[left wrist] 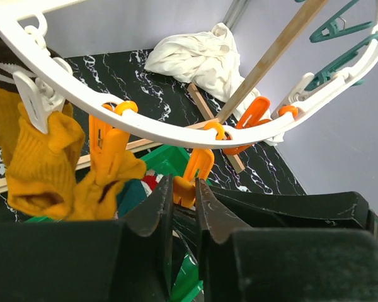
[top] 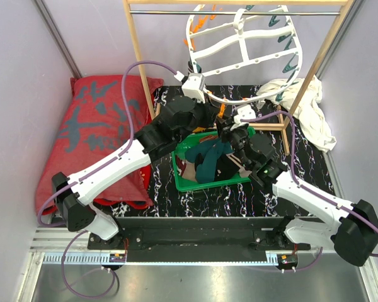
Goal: Clip the socks to the hanger
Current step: Open the clamp at the hanger.
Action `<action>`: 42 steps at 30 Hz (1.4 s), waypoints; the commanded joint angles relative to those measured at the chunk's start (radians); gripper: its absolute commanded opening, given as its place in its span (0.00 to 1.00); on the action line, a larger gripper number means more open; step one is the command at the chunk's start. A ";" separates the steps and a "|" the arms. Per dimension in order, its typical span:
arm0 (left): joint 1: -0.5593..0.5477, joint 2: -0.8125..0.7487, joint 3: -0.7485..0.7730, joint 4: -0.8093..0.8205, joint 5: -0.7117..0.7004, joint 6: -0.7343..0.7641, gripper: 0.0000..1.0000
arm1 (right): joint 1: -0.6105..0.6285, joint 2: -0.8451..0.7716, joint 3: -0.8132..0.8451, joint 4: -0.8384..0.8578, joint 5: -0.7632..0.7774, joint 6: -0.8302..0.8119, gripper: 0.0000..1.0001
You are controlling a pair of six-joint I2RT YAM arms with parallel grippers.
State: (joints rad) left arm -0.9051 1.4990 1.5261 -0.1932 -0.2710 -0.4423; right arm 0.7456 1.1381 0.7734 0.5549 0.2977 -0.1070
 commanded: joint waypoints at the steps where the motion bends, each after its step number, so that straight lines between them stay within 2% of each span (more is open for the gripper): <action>1: -0.002 0.003 0.036 0.061 -0.040 -0.004 0.06 | 0.014 -0.035 -0.023 0.065 -0.012 0.056 0.35; 2: -0.002 0.001 0.034 0.061 -0.042 -0.003 0.04 | 0.014 -0.041 -0.032 0.071 -0.005 0.064 0.42; 6: -0.002 -0.006 0.039 0.060 -0.050 0.008 0.00 | 0.011 -0.092 -0.071 0.089 0.041 0.098 0.56; 10: 0.003 0.004 0.060 0.054 -0.031 0.011 0.00 | -0.037 -0.132 -0.117 0.111 -0.075 0.177 0.62; 15: 0.015 0.015 0.095 0.028 0.019 -0.009 0.00 | -0.207 -0.156 -0.189 0.247 -0.378 0.334 0.64; 19: 0.025 0.007 0.094 0.028 0.059 -0.025 0.00 | -0.276 -0.127 -0.221 0.345 -0.500 0.443 0.64; 23: 0.041 0.004 0.095 0.034 0.108 -0.049 0.00 | -0.336 -0.058 -0.240 0.512 -0.612 0.544 0.64; 27: 0.049 0.004 0.098 0.032 0.147 -0.065 0.00 | -0.344 -0.020 -0.221 0.570 -0.661 0.561 0.64; 42: 0.049 0.010 0.121 0.014 0.188 -0.084 0.00 | -0.347 0.041 -0.154 0.559 -0.635 0.423 0.59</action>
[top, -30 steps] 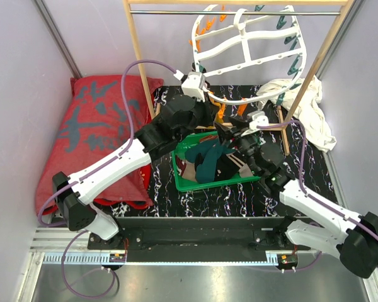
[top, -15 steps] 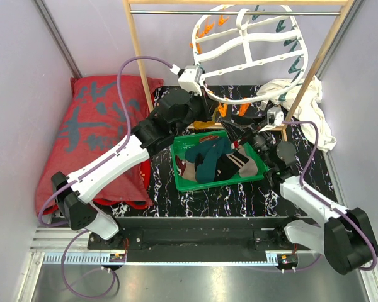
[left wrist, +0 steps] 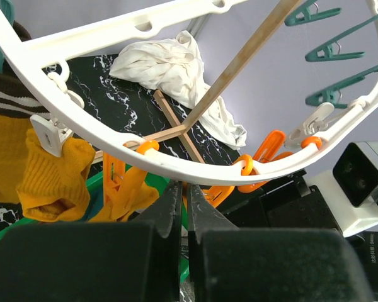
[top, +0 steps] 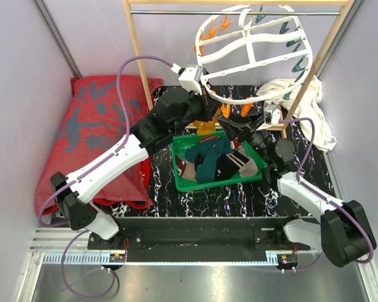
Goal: Clip the socks to the hanger
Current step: Open the clamp at the hanger.
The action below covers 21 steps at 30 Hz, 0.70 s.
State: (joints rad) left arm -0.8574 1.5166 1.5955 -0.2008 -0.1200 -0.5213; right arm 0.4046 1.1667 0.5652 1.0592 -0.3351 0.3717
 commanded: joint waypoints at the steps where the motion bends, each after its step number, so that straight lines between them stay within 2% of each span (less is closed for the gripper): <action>1: 0.001 -0.007 0.055 0.020 0.039 -0.003 0.00 | -0.004 0.014 0.059 0.055 -0.007 -0.057 0.58; 6: 0.001 -0.001 0.060 0.006 0.033 0.000 0.00 | -0.006 0.004 0.079 0.048 -0.039 -0.070 0.52; 9: 0.001 0.002 0.061 0.006 0.036 0.000 0.00 | -0.004 -0.010 0.084 0.033 -0.054 -0.074 0.40; 12: 0.001 0.004 0.072 0.006 0.043 0.000 0.00 | -0.006 -0.019 0.084 0.016 -0.065 -0.076 0.21; 14: 0.001 0.002 0.072 0.008 0.042 0.001 0.04 | -0.004 -0.019 0.082 0.015 -0.067 -0.077 0.11; 18: 0.001 -0.016 0.058 0.012 0.042 0.006 0.15 | -0.004 -0.019 0.079 0.002 -0.071 -0.079 0.02; 21: 0.001 -0.038 0.028 0.034 0.049 0.006 0.31 | -0.004 -0.021 0.075 -0.004 -0.068 -0.082 0.00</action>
State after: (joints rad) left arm -0.8566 1.5196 1.6211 -0.2348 -0.1017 -0.5243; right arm 0.4030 1.1702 0.6044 1.0496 -0.3859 0.3069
